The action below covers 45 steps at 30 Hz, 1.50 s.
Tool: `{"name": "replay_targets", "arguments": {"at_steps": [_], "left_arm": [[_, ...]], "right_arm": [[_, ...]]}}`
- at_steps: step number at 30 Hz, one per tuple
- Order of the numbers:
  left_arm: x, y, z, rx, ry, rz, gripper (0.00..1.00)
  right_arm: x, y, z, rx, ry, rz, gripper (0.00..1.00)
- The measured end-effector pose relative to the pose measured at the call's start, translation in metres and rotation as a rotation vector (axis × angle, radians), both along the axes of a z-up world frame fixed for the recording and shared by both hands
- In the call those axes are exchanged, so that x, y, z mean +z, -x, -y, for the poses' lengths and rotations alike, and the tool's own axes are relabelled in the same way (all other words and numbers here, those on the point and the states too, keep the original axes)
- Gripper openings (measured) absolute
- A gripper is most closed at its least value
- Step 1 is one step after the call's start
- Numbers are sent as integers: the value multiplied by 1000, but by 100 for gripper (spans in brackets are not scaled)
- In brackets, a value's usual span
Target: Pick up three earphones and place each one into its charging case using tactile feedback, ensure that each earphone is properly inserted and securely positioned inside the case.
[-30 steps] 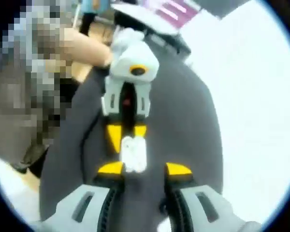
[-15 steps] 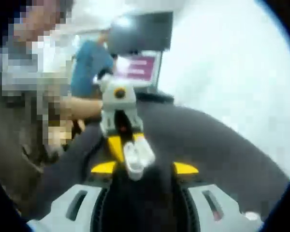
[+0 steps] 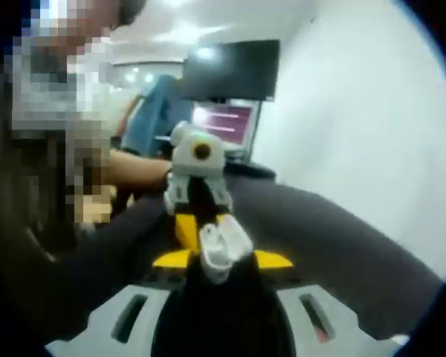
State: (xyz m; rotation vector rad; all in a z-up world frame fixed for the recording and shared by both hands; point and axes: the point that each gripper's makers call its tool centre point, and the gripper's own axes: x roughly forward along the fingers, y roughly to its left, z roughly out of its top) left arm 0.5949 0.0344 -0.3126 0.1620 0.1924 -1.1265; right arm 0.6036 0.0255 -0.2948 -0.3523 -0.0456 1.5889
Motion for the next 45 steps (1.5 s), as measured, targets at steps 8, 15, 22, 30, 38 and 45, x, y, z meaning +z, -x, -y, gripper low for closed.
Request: {"name": "replay_targets", "arguments": {"at_steps": [8,15,22,30,38,45], "left_arm": [[-1,-1,-1,5,1,-27,14],[-3,-2,-1,12,-6,-29,15],[-3,-5,-2,30,7,-73,14],[-3,-10,-4,64,22,-106,14],[-4,-9,-5,61,30,-105,13],[-4,-7,-5,51,26,-94,13]], "right_arm": [[3,1,2,1,-9,53,31],[6,4,4,12,-24,57,31],[8,4,3,3,-35,81,31],[11,10,4,38,-58,50,28],[20,-6,10,-34,-93,-37,25],[4,-12,8,-51,-31,-144,24]]}}
